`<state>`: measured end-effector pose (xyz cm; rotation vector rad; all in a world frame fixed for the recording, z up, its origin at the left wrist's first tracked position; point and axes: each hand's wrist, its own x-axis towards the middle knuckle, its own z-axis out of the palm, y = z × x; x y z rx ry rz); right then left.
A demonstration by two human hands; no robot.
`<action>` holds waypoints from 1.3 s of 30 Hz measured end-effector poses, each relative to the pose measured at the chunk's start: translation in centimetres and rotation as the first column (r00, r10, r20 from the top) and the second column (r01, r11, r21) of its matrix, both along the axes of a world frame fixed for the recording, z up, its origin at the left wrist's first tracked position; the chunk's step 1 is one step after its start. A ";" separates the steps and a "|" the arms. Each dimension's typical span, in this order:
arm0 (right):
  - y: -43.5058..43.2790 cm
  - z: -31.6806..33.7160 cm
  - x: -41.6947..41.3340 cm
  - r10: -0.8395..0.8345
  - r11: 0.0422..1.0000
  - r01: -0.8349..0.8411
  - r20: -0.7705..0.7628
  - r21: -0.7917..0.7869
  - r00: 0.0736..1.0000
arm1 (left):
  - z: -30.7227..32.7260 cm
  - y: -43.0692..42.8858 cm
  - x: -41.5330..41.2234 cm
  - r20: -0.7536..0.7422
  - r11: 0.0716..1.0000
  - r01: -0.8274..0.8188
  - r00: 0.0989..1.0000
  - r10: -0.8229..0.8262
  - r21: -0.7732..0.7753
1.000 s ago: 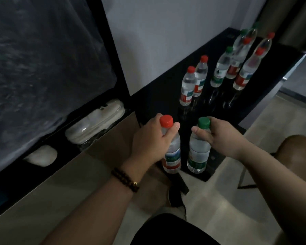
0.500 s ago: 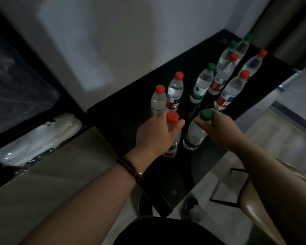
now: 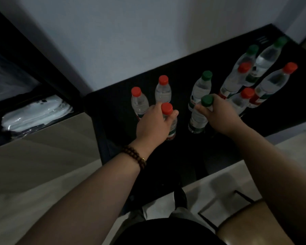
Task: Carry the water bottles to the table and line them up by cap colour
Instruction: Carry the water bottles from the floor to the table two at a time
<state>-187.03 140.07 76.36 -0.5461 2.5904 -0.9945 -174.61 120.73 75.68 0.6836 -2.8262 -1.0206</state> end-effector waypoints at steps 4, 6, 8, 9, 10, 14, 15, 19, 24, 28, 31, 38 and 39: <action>0.3 -0.3 -1.2 0.057 0.998 -0.059 0.058 0.034 0.997 | -0.6 0.5 -1.4 0.009 0.998 -0.054 0.998 0.054 0.031; 0.5 -0.6 -1.5 0.059 0.998 -0.062 0.097 0.023 0.993 | -0.9 0.4 -1.8 0.032 0.998 -0.052 0.998 0.051 0.026; 0.5 -0.5 -1.7 0.049 0.998 -0.052 0.119 0.020 0.992 | -1.4 0.3 -2.1 0.048 0.998 -0.052 0.998 0.051 0.033; 0.5 -0.4 -1.8 0.049 0.998 -0.053 0.125 0.027 0.991 | -1.6 0.3 -2.2 0.055 0.998 -0.055 0.997 0.052 0.043; 0.5 -0.3 -1.8 0.055 0.998 -0.060 0.126 0.036 0.990 | -2.0 0.3 -2.3 0.064 0.997 -0.058 0.996 0.054 0.058; 0.5 0.9 -1.4 0.106 0.990 -0.112 0.073 0.082 0.992 | -2.7 0.0 -2.3 0.076 0.992 -0.065 0.995 0.057 0.105; 0.4 1.4 -1.3 0.118 0.988 -0.122 0.047 0.093 0.992 | -2.7 -0.1 -2.3 0.070 0.992 -0.060 0.996 0.052 0.108; -0.2 3.9 -0.1 0.207 0.970 -0.197 -0.055 0.145 0.977 | -1.9 -0.1 -1.5 0.049 0.987 -0.073 0.997 0.067 0.143; -3.2 6.9 3.2 0.299 0.950 -0.253 -0.291 0.185 0.909 | -0.4 -1.0 2.0 0.061 0.981 -0.185 0.982 0.181 0.065; -6.4 8.6 7.3 0.321 0.946 -0.285 -0.599 0.158 0.734 | 0.0 -3.4 8.7 0.000 0.955 -0.296 0.955 0.296 0.025; -10.0 9.9 11.4 0.355 0.923 -0.374 -0.587 0.094 0.728 | 0.3 -6.0 14.9 -0.026 0.918 -0.397 0.918 0.397 -0.008; -20.8 7.8 26.6 0.700 0.713 -0.657 -0.309 0.245 0.644 | 1.5 -12.7 32.2 -0.078 0.799 -0.601 0.797 0.599 -0.004; -22.6 7.3 29.5 0.726 0.687 -0.681 -0.277 0.253 0.630 | 1.5 -13.8 35.3 -0.078 0.787 -0.617 0.785 0.615 -0.009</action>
